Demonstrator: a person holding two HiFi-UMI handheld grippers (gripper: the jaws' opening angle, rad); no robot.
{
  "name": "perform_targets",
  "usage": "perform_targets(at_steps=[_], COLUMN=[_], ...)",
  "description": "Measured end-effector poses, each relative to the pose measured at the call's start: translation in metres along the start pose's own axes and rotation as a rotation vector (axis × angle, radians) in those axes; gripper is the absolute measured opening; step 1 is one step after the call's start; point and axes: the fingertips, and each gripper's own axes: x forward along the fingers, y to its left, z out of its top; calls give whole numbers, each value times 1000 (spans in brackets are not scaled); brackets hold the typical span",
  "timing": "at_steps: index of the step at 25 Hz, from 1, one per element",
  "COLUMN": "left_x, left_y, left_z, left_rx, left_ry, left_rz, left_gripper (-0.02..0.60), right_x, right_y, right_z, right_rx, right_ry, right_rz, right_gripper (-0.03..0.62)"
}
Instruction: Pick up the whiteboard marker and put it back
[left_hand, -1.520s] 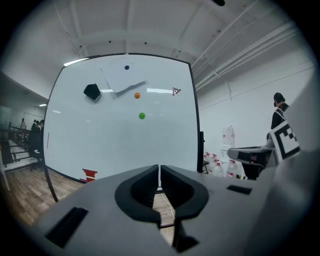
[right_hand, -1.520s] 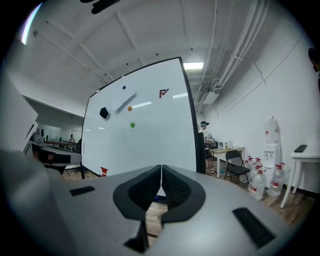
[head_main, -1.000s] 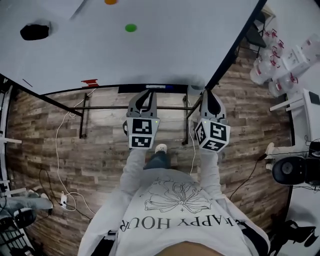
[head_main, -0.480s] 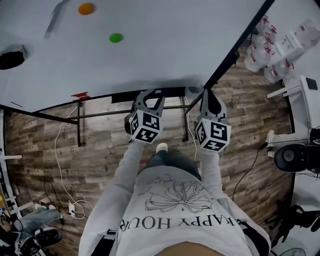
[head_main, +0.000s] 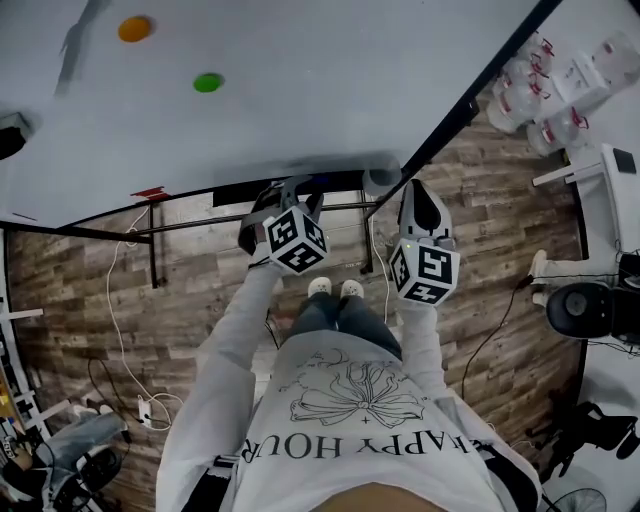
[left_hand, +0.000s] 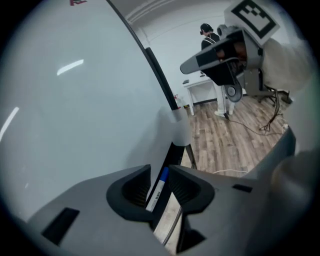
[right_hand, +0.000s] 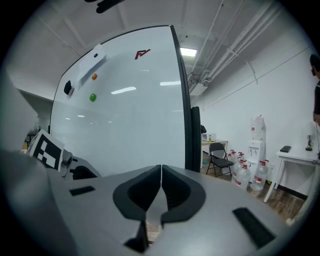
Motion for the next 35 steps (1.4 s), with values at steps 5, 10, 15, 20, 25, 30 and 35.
perform_targets(at_steps=[5, 10, 15, 20, 25, 30, 35], left_x=[26, 50, 64, 78, 85, 90, 93], left_y=[-9, -11, -14, -16, -18, -18, -18], left_z=[-9, -21, -31, -39, -38, -38, -43], left_rx=[121, 219, 254, 276, 288, 310, 322], left_ry=[93, 187, 238, 293, 306, 328, 363], left_rz=[-39, -48, -70, -91, -102, -113, -121], left_gripper=[107, 106, 106, 106, 106, 106, 72], right_x=[2, 5, 5, 5, 2, 1, 1], right_y=[-5, -10, -11, -16, -19, -22, -25], right_z=[-6, -10, -15, -19, -21, -21, -20], right_rx=[-10, -10, -9, -12, -11, -14, -14], right_ry=[23, 37, 49, 58, 62, 63, 63], right_rz=[15, 27, 34, 33, 27, 23, 15], right_gripper=[6, 6, 5, 6, 6, 5, 6])
